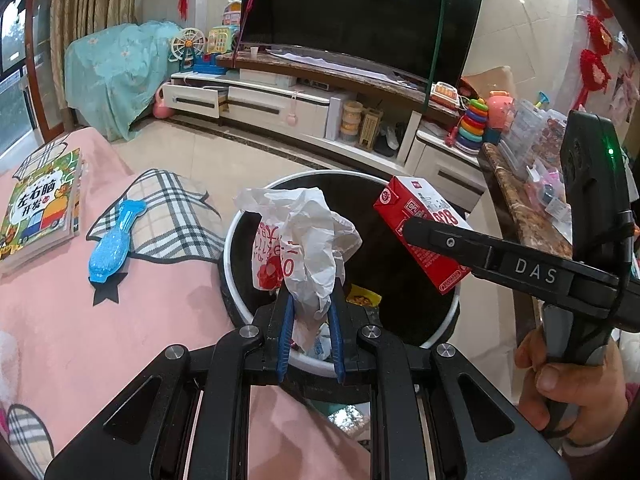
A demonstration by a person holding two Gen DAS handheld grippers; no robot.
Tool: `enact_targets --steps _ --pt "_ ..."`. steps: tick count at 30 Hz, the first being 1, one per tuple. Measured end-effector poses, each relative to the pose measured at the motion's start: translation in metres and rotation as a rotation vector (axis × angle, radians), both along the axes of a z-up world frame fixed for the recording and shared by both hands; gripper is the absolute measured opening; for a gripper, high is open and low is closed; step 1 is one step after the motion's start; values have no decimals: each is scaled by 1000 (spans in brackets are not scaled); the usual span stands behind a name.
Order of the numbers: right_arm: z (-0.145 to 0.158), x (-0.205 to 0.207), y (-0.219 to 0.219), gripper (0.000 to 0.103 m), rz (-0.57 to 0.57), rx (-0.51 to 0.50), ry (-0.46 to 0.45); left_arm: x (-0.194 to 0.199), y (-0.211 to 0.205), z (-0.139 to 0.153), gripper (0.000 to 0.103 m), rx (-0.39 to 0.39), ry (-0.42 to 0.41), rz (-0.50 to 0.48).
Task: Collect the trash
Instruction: 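Open both tools over the bin to drop the carton and bag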
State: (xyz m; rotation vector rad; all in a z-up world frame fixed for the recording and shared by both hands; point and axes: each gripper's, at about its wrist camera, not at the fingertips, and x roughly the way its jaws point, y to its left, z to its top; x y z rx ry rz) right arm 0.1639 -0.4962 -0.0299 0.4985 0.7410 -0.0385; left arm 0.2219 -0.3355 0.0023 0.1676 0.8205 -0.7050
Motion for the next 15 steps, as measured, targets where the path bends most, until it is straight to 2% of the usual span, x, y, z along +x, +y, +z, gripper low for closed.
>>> enact_targets --steps 13,15 --pt "-4 13 -6 51 -9 -11 31 16 -15 -9 17 10 27 -1" --pt "-5 15 -7 53 -14 -9 37 18 -16 -10 23 14 30 -1"
